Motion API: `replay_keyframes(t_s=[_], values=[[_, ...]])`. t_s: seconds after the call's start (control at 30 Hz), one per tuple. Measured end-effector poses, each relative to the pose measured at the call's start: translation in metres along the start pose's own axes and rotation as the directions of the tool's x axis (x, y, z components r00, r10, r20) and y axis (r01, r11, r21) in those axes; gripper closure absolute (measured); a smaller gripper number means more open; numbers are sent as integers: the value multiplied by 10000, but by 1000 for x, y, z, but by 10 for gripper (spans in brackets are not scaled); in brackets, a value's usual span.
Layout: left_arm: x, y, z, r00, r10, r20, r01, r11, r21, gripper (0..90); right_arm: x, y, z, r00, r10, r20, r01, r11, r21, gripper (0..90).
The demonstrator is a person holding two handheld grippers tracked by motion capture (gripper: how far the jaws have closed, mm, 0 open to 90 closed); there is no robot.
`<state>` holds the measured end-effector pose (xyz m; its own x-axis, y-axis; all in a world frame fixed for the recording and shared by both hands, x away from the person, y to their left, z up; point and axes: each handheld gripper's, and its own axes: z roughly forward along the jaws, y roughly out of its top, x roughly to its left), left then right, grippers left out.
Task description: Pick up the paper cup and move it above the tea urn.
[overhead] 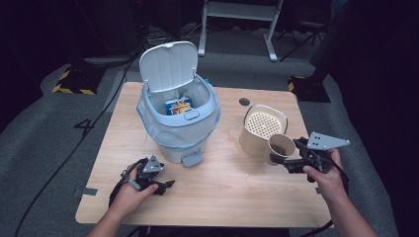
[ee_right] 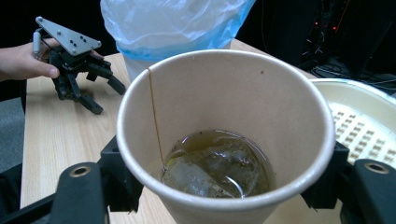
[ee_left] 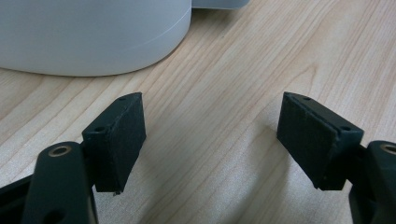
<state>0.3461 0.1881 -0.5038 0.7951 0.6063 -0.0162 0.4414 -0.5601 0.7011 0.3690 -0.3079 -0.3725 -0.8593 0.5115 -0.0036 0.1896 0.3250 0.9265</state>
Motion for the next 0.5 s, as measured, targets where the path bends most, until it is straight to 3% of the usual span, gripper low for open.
replay_keyframes(t_s=[0.2,0.5], values=[[0,0,0,10000,14,-53,-14,10000,8,243,-8,21,-2,9998,-168,92,168,9998,43,300],[0,0,0,10000,-11,-35,11,10000,1,243,-27,44,-3,9993,-41,370,46,9999,-138,300]])
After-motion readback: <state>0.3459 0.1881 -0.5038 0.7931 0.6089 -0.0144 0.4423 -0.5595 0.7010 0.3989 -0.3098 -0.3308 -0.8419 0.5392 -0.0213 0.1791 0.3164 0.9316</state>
